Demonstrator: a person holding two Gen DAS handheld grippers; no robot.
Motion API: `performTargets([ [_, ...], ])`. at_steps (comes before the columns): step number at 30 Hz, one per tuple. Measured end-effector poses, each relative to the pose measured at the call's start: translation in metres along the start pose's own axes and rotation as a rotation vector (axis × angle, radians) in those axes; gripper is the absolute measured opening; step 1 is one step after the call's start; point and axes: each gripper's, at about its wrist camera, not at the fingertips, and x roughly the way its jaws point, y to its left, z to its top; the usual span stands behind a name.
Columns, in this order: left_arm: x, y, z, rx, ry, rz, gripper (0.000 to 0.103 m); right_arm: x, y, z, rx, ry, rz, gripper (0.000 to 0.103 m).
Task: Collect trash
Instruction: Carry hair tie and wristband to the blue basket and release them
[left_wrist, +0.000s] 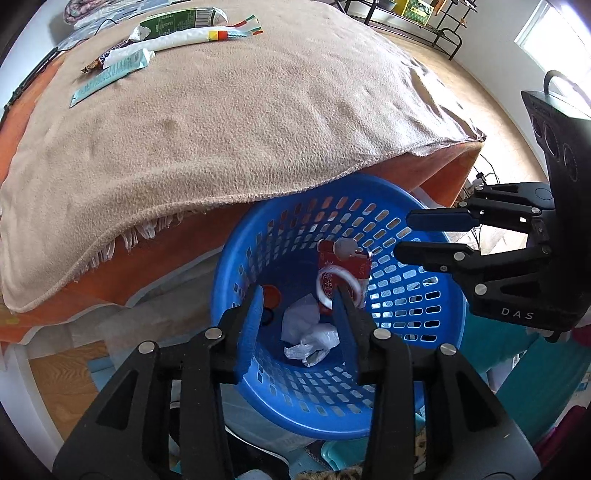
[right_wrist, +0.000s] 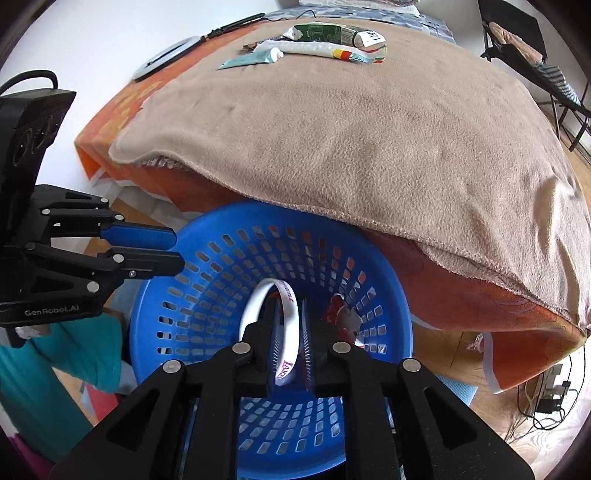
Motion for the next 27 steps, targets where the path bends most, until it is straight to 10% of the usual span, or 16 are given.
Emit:
performTargets([
  [5, -0.001, 0.004, 0.002, -0.022, -0.004, 0.0, 0.039, 0.002, 0.0, 0.0, 0.002, 0.006, -0.007, 0.041],
  [9, -0.009, 0.013, 0.002, -0.057, -0.033, 0.001, 0.062, 0.003, -0.003, 0.001, 0.011, 0.01, -0.013, 0.042],
  [27, -0.032, 0.041, 0.031, -0.113, -0.115, 0.024, 0.062, -0.007, -0.004, 0.022, 0.01, -0.039, -0.044, 0.066],
])
